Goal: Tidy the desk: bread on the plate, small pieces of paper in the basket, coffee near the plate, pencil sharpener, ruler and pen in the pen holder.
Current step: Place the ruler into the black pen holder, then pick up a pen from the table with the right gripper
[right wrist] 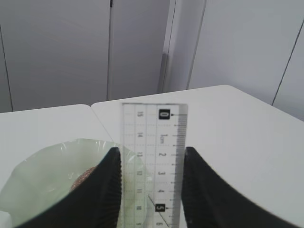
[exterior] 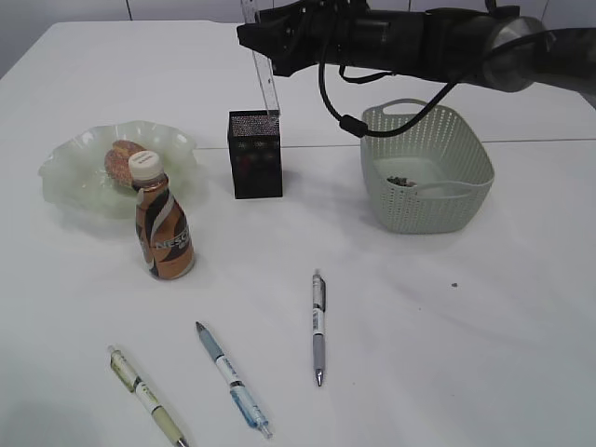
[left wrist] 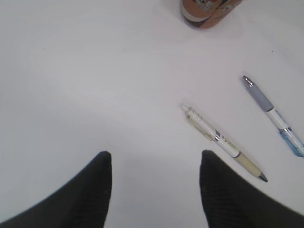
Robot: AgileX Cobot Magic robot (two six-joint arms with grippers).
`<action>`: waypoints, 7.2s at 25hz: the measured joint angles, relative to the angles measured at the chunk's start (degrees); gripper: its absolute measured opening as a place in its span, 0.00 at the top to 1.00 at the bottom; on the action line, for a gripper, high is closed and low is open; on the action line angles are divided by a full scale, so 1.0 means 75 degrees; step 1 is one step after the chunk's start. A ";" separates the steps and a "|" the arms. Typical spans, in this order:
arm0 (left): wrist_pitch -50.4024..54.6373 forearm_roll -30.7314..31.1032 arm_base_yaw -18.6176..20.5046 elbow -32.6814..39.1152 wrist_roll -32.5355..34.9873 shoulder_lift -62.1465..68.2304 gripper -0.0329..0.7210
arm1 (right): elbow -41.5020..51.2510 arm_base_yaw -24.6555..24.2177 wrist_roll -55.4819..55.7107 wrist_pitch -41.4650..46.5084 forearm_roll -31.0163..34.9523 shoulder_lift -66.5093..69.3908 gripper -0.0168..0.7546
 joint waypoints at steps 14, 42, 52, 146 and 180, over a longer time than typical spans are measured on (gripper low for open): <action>-0.0218 0.0000 0.0000 0.0000 0.0000 0.0000 0.38 | -0.0166 0.0000 0.0036 0.0045 0.0000 0.0099 0.63; -0.0218 -0.0012 0.0000 0.0000 0.0000 0.0000 0.38 | -0.0789 0.0000 0.0513 0.0163 0.0000 0.0371 0.63; -0.0235 -0.0012 0.0000 0.0000 0.0000 0.0000 0.38 | -0.0907 0.0000 0.0525 0.0138 0.0000 0.0797 0.63; 0.0301 -0.0072 0.0000 0.0000 0.0000 0.0000 0.38 | 0.2789 0.1907 1.8306 0.3119 -1.1946 -0.1684 0.46; 0.0135 0.0090 0.0000 0.0000 0.0011 0.0000 0.38 | 0.2789 0.1955 1.9211 0.1779 -1.1991 -0.0748 0.49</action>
